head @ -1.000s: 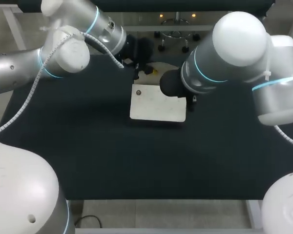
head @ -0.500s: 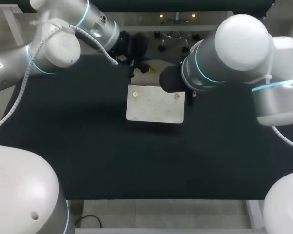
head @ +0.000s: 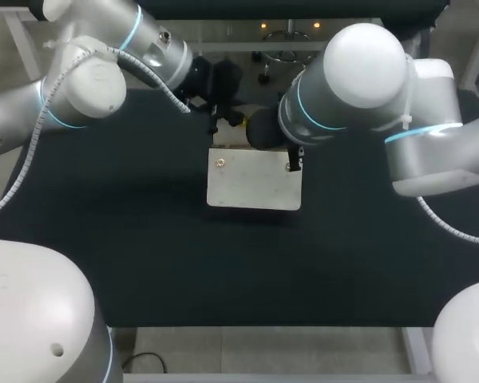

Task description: Pick up the bag, open it, inspect its contents, close it, and place it on the opposite side

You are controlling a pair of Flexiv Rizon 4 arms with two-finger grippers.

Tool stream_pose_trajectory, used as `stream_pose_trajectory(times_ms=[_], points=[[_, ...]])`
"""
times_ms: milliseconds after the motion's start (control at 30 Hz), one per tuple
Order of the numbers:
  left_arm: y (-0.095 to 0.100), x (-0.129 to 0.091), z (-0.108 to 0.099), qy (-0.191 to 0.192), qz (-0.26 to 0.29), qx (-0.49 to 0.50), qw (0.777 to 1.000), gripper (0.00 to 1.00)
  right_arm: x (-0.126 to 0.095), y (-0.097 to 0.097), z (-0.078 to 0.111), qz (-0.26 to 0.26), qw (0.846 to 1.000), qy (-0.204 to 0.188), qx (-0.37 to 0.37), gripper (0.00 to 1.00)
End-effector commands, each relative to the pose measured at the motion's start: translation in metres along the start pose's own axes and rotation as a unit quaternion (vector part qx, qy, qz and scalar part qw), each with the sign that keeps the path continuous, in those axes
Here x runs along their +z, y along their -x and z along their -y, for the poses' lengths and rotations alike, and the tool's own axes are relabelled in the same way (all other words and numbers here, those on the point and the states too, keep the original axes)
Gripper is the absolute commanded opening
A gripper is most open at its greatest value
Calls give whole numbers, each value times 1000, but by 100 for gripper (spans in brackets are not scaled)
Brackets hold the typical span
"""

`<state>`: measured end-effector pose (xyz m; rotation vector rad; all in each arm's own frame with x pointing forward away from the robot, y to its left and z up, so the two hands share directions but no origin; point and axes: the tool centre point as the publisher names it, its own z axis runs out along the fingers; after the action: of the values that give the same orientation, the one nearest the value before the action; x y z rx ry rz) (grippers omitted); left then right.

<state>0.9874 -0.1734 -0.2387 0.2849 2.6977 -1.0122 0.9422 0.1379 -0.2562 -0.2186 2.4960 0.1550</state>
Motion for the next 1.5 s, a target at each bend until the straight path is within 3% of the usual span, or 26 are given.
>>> stream_pose_trajectory(times_ms=[33,367,767,1500], points=[[-2,-4,0,1,0,-3,1000,0,12,1,-1,-3,1000,-2,0,0],[-5,-8,-2,-9,-4,-11,1000,0,31,0,9,-17,999,-22,34,0],[-6,-6,-4,-11,-3,-19,1000,0,37,3,8,-14,997,-54,61,0],[2,-8,-6,-28,22,-77,996,0,37,-28,11,-14,996,-60,66,0]])
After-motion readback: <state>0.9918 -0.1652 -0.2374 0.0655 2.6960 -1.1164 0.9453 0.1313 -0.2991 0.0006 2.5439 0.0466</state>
